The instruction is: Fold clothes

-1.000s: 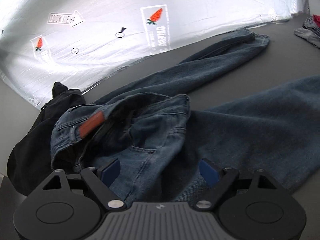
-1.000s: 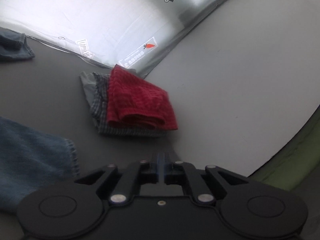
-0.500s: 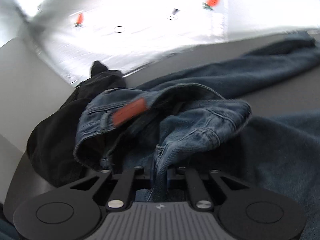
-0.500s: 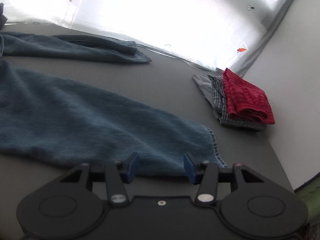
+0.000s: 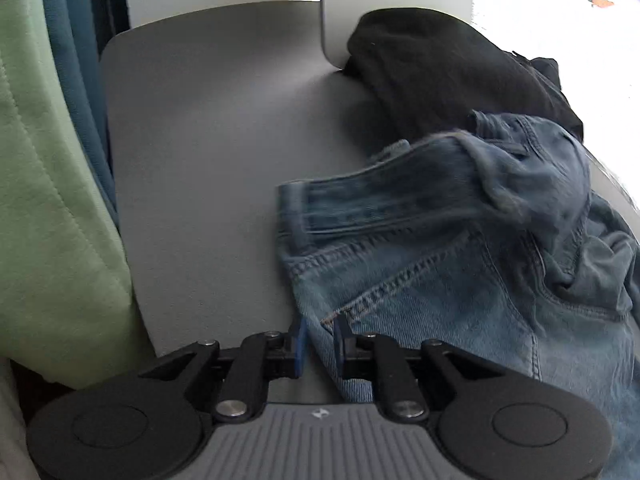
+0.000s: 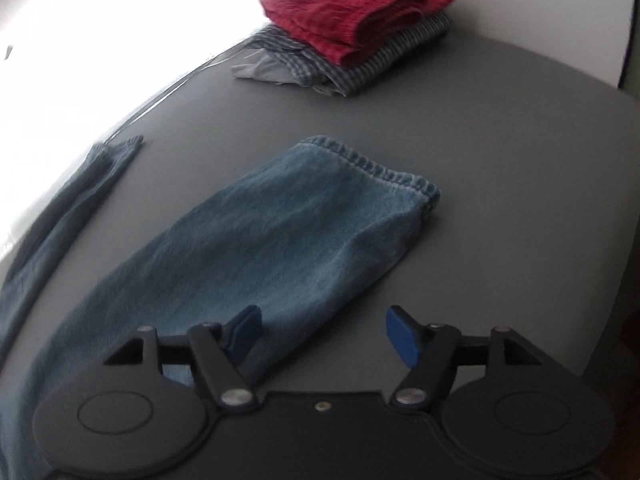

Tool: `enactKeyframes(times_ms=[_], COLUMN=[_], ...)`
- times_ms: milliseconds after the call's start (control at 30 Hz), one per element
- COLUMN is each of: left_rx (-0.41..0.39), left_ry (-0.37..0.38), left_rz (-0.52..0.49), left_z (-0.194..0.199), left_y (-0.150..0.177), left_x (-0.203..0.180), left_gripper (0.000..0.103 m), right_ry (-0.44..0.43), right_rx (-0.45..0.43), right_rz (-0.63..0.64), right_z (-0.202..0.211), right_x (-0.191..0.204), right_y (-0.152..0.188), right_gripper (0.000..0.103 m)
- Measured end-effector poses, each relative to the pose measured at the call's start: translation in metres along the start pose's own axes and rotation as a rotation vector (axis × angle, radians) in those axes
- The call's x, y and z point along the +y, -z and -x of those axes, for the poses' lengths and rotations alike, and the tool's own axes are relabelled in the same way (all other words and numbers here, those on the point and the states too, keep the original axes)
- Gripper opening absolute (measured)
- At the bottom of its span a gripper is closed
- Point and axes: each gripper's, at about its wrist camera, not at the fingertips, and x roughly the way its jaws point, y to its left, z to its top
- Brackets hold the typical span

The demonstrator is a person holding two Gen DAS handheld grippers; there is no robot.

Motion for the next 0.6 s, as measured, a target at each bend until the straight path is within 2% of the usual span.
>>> enactKeyframes(times_ms=[67, 100, 133, 167, 200, 233, 367, 433, 500, 567, 600], left_rx=[0.012, 0.010, 0.005, 0.000, -0.004, -0.006, -0.035, -0.054, -0.050, -0.023, -0.012], left_ry=[0.037, 0.036, 0.020, 0.000, -0.018, -0.036, -0.074, -0.100, -0.126, -0.147, -0.148], left_rz=[-0.007, -0.021, -0.045, -0.068, -0.084, -0.096, -0.127, -0.147, -0.159, -0.188, -0.203], left_z=[-0.003, -0.004, -0.006, -0.007, -0.008, -0.006, 0.007, 0.016, 0.020, 0.018, 0.017], left_y=[0.001, 0.001, 0.002, 0.003, 0.002, 0.003, -0.003, -0.003, -0.001, 0.004, 0.009], left_x=[-0.003, -0.007, -0.013, -0.019, -0.024, -0.030, -0.037, -0.034, -0.027, -0.023, -0.020], left_gripper=[0.022, 0.022, 0.021, 0.019, 0.006, 0.000, 0.000, 0.000, 0.000, 0.000, 0.000], right_ry=[-0.011, -0.017, -0.022, -0.028, -0.033, -0.039, -0.061, -0.059, -0.013, 0.068, 0.141], right_rx=[-0.046, -0.070, -0.093, -0.116, -0.139, -0.163, -0.255, -0.395, -0.451, -0.405, -0.327], right_rz=[-0.004, -0.006, -0.009, -0.011, -0.013, -0.015, -0.024, -0.011, 0.035, 0.067, 0.104], right_z=[0.009, 0.014, 0.018, 0.023, 0.027, 0.032, 0.050, 0.109, 0.145, 0.141, 0.118], right_x=[0.008, 0.012, 0.016, 0.020, 0.024, 0.027, 0.043, 0.038, 0.026, 0.009, -0.003], right_y=[-0.010, -0.015, -0.020, -0.025, -0.030, -0.035, -0.055, -0.066, -0.063, -0.052, -0.042], right_gripper=[0.069, 0.058, 0.026, 0.007, 0.007, 0.007, 0.006, 0.006, 0.006, 0.007, 0.009])
